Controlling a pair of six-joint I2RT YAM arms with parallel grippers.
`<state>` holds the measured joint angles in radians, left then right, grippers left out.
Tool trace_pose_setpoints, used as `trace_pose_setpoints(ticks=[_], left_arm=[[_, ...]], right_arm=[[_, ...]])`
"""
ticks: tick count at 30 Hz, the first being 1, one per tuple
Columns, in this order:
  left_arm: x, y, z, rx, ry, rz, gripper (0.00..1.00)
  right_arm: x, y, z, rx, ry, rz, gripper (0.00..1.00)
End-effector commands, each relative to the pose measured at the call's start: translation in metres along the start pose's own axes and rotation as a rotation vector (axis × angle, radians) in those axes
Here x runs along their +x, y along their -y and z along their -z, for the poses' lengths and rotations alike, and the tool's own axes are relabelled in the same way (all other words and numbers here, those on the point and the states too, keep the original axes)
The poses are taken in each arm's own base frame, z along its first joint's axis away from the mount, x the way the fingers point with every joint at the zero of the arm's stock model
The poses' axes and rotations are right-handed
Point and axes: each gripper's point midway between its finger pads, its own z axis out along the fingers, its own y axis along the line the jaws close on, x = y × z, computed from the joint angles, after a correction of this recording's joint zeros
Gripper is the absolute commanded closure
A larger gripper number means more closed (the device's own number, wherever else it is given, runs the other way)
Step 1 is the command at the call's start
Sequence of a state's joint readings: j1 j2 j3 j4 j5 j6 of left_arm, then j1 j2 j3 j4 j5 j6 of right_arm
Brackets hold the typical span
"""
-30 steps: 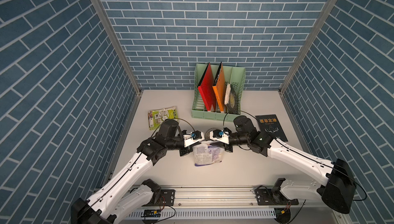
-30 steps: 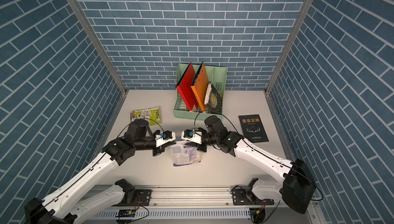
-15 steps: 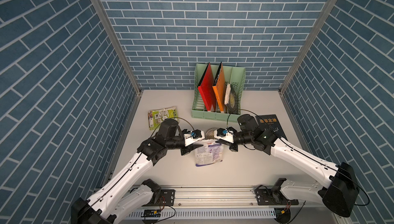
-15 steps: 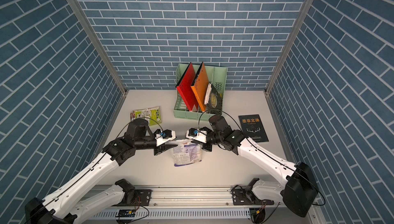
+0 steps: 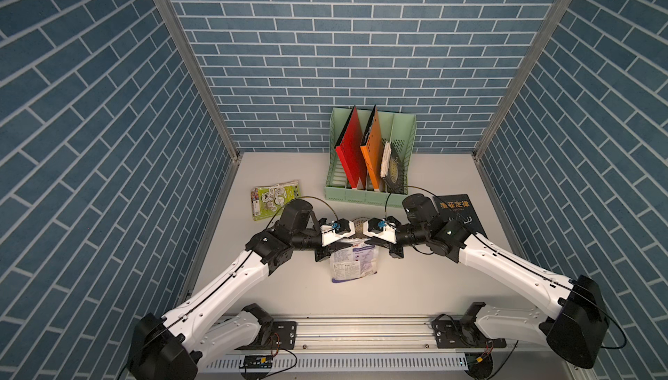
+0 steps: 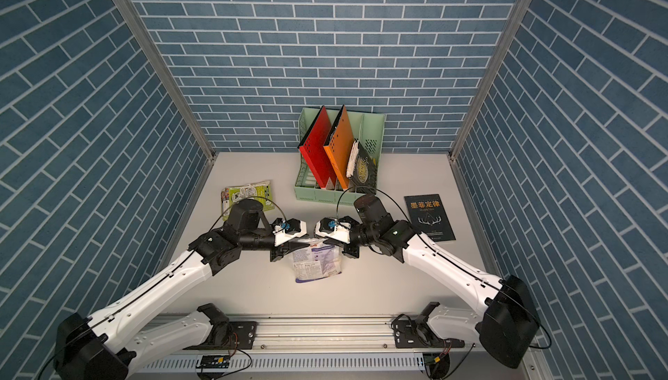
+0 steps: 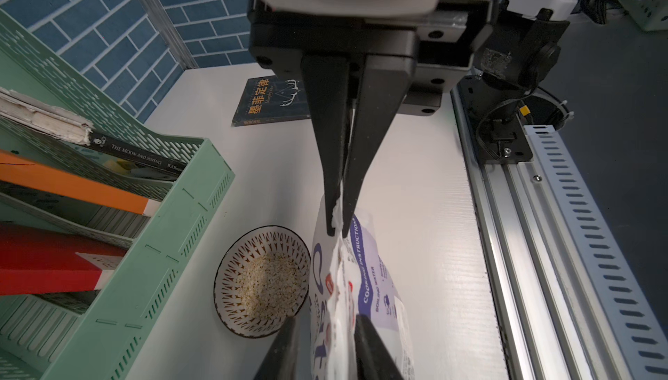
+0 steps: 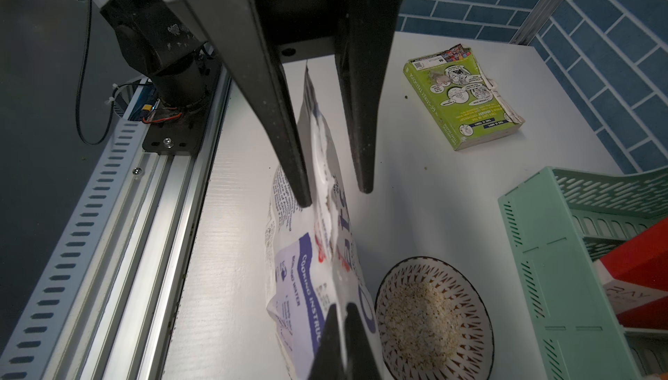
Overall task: Pour the oats into the breakfast bowl
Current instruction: Close the oats bag at the center of the board.
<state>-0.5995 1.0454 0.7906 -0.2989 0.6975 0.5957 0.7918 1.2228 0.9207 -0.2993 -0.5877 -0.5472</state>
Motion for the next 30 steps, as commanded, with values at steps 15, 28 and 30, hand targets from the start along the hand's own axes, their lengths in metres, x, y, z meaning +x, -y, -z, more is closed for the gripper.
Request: trace_pose_setpoints(ticks=[15,28,30], left_arm=[[-0.01,-0.003,-0.004,-0.001,0.042,0.009,0.72],[-0.009,-0.001,-0.02,0.033,0.027,0.039,0.88],[-0.009,-0.001,-0.02,0.032,0.026,0.041,0.97]], right_arm=[[-0.022,0.0,0.006,0.002,0.078,0.008,1.0],[-0.027,-0.004,0.005,0.001,0.123,-0.005,1.0],[-0.026,-0.004,0.006,0.004,0.122,-0.007,1.0]])
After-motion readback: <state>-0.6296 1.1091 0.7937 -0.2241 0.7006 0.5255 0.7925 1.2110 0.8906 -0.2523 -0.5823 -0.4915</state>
